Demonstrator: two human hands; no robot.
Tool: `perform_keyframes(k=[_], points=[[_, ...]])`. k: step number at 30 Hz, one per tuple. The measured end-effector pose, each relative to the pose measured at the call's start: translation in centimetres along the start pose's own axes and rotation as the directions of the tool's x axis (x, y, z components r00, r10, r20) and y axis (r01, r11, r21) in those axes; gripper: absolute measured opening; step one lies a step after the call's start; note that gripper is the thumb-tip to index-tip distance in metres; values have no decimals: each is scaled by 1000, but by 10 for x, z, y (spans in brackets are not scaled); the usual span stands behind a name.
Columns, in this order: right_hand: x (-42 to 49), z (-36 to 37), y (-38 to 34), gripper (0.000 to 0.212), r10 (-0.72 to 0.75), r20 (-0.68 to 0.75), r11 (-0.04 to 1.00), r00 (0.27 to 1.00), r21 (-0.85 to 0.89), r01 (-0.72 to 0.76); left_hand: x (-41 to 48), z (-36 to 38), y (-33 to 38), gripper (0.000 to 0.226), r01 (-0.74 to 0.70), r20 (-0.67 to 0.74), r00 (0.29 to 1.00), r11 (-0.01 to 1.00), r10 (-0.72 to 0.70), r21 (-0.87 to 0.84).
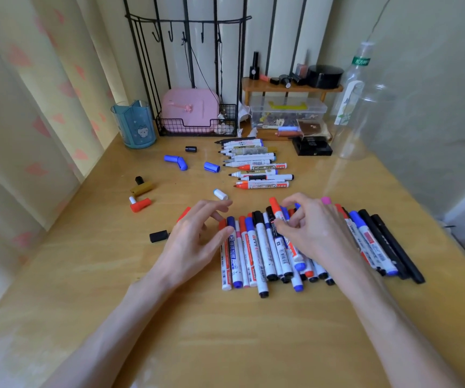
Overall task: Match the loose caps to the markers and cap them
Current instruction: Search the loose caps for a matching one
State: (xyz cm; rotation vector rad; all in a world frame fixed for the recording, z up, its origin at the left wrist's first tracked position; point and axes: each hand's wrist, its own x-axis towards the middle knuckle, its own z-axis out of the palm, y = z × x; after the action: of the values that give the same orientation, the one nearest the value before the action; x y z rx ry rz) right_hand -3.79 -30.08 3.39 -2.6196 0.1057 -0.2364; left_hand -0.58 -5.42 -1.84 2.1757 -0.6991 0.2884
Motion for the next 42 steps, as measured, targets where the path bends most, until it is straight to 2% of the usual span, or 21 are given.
perform_keyframes(k=[8, 12, 15, 20, 24, 26, 34, 36, 42], points=[[-1, 10, 3, 18, -50, -7, 996, 999, -68, 49, -1, 2, -1, 42, -9, -1, 1000, 1000, 9, 2], [1, 10, 1, 16, -58, -49, 998, 997, -19, 57, 0, 2, -2, 40, 6, -8, 1000, 1000, -6, 6], [8, 12, -4, 22, -119, -86, 993, 989, -5, 119, 0, -1, -4, 40, 18, -12, 1000, 1000, -17, 15], [41, 17, -17, 38, -169, 47, 985, 985, -16, 170, 1, -6, -10, 39, 40, -47, 998, 999, -38, 37], [77, 26, -23, 43, -100, 140, 993, 985, -53, 109, 1, -12, -14, 35, 55, -85, 995, 998, -53, 21], [90, 33, -21, 42, -68, 143, 994, 987, -76, 79, 0, -14, -17, 34, 62, -97, 994, 998, -58, 30], [115, 36, -12, 13, 15, 91, 992, 996, -126, -4, 4, -18, -27, 35, 82, -138, 988, 995, -74, 49], [117, 35, -13, 7, 20, 121, 990, 992, -144, -3, 4, -18, -28, 34, 80, -140, 988, 995, -72, 53], [120, 31, -17, 11, 81, 250, 973, 965, -228, -22, 3, -25, -32, 35, 90, -147, 986, 992, -77, 87]])
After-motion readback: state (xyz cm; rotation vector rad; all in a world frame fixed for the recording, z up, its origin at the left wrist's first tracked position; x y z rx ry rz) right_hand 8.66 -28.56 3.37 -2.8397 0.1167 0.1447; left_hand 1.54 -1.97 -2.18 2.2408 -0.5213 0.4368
